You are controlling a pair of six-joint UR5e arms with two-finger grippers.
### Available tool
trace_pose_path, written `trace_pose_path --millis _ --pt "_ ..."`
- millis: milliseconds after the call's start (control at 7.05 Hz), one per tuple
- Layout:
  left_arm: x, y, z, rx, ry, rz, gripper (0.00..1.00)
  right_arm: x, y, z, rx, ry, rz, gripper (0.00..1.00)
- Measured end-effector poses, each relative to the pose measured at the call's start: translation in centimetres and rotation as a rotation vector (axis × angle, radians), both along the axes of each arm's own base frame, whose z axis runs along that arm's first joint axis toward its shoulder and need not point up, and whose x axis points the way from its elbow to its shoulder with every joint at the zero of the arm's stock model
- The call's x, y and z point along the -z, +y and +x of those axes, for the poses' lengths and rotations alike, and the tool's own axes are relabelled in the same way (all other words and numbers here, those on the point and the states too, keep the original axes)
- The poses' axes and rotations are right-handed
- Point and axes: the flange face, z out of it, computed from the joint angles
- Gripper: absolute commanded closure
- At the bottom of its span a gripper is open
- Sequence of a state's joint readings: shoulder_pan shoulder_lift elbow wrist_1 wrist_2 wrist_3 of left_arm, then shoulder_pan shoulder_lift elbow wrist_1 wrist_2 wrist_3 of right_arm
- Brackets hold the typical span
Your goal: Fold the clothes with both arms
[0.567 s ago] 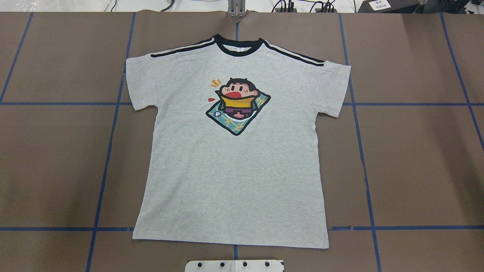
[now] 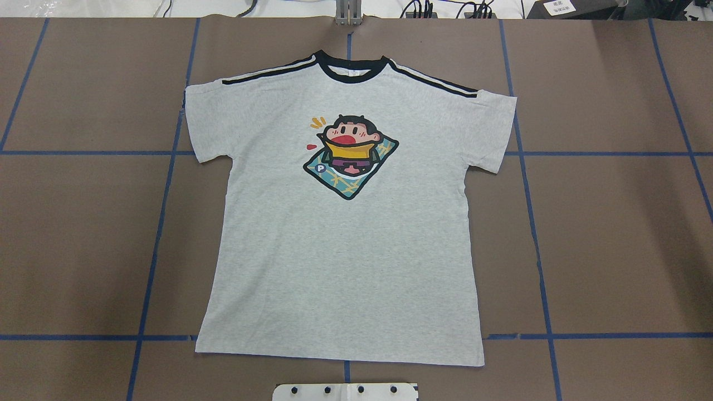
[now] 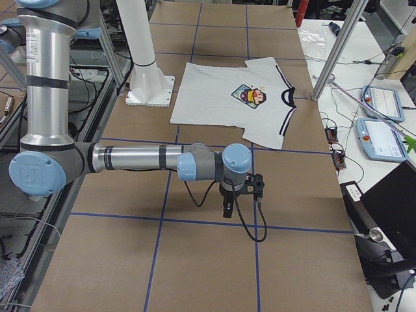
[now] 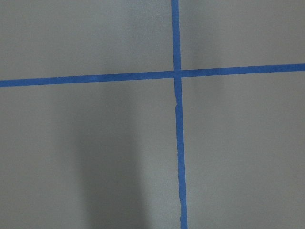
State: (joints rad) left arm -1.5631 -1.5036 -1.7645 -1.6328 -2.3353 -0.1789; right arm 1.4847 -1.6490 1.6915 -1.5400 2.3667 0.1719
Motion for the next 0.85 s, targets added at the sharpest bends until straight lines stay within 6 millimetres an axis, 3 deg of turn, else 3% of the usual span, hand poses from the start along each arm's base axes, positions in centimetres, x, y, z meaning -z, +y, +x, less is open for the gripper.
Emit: trace_pose_path --millis 425,709,851 --pt "0.3 0.4 0.1 -0.012 0.0 0.016 0.0 1.1 -0.6 -2.7 0.054 -0.035 0.071 0.0" --pt "0.2 0.3 0.2 -0.013 0.004 0.013 0.0 3.3 -2.1 -6.9 0.108 -0.058 0.163 0.0" --pt "0.3 0.2 0.3 -0.014 0.006 0.016 0.0 4.9 -3.8 -9.2 0.122 -0.071 0.201 0.0"
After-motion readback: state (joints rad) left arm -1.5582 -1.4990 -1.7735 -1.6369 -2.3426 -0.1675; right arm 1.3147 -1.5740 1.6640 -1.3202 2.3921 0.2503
